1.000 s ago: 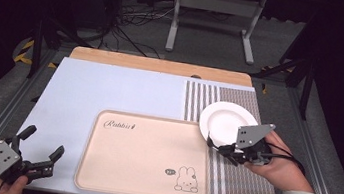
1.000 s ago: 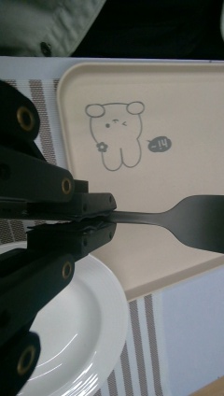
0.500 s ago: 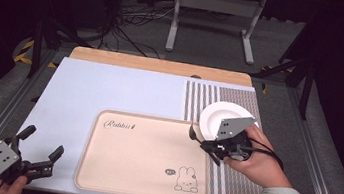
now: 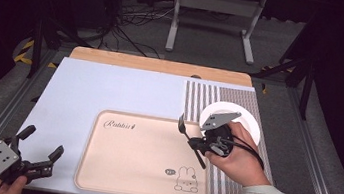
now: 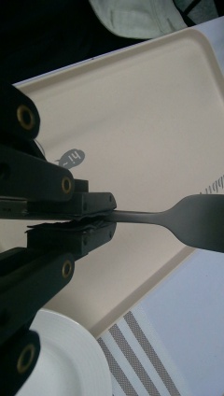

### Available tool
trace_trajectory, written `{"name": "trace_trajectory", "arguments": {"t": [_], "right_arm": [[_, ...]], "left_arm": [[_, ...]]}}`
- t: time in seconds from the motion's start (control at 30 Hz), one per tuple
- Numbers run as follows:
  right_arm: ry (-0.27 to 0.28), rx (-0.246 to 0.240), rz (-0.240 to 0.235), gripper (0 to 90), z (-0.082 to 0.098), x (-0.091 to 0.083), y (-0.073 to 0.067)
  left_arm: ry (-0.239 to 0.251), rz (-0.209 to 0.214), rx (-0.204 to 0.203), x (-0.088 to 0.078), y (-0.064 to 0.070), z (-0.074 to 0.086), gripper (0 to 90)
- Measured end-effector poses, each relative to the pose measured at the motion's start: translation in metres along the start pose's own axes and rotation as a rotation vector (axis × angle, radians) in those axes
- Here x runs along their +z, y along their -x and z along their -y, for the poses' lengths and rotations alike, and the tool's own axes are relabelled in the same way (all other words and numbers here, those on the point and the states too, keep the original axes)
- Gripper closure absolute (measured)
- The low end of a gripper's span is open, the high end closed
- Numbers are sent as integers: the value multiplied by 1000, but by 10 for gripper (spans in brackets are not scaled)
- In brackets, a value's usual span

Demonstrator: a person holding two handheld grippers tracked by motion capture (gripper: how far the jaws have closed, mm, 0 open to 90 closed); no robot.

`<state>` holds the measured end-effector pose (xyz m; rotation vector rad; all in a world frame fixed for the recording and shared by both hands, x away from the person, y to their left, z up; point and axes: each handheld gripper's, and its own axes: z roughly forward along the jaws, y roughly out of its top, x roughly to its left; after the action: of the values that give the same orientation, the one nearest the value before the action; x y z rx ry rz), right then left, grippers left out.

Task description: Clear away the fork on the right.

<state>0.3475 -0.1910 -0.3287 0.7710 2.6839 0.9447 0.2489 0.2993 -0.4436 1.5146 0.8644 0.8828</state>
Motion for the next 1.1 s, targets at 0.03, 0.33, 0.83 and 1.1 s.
{"name": "trace_trajectory", "arguments": {"t": [0.03,0.33,0.83,1.1], "right_arm": [[-4,9,1,855,-1,1,-1],[-33,107,31,855,-5,12,-8],[-139,261,56,855,-11,30,-17],[-162,294,47,855,-11,39,-17]], "left_arm": [[2,0,-1,0,0,0,3],[0,0,0,0,0,0,3],[2,3,-3,0,0,0,3],[1,4,-9,0,0,0,3]]}}
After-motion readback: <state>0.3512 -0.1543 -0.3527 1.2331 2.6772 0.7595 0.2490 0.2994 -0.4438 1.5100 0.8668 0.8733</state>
